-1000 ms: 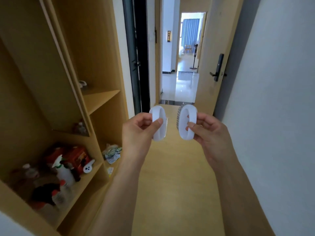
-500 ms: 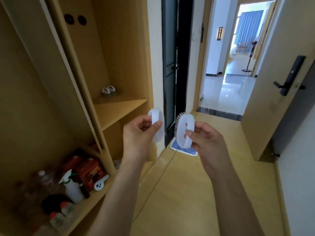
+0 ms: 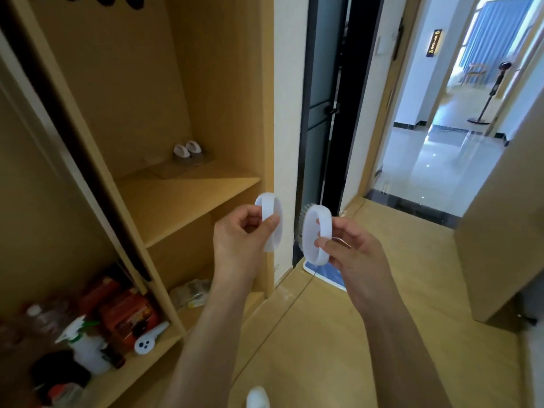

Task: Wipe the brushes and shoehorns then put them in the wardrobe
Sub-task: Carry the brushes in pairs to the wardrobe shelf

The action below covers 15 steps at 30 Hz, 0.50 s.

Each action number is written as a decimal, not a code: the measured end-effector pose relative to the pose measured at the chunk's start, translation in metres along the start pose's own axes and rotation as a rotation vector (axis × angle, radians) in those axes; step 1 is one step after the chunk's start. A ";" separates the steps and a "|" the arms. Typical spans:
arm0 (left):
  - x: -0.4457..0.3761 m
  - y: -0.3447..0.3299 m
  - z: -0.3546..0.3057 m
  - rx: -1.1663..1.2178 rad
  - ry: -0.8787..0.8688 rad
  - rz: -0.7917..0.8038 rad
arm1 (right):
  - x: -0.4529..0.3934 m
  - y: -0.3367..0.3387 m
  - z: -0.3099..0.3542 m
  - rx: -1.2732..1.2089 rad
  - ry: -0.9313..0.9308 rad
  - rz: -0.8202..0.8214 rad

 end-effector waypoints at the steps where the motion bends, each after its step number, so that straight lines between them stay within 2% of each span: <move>1: -0.014 -0.006 0.005 0.000 0.011 -0.001 | -0.015 0.000 -0.005 0.011 -0.008 0.002; 9: -0.165 -0.054 0.038 0.011 -0.012 0.018 | -0.164 -0.020 -0.013 0.121 0.009 0.074; 15: -0.282 -0.044 0.060 0.049 -0.027 -0.047 | -0.279 -0.070 -0.013 0.145 0.062 0.136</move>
Point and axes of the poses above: each hand's wrist, its own x-axis away from the middle knuckle, its own y-axis out of the back of the hand, z = x × y, the point moved 5 cm from there along -x, towards the middle knuckle, and after that the axes turned 2 degrees about z, right-handed, at the moved point
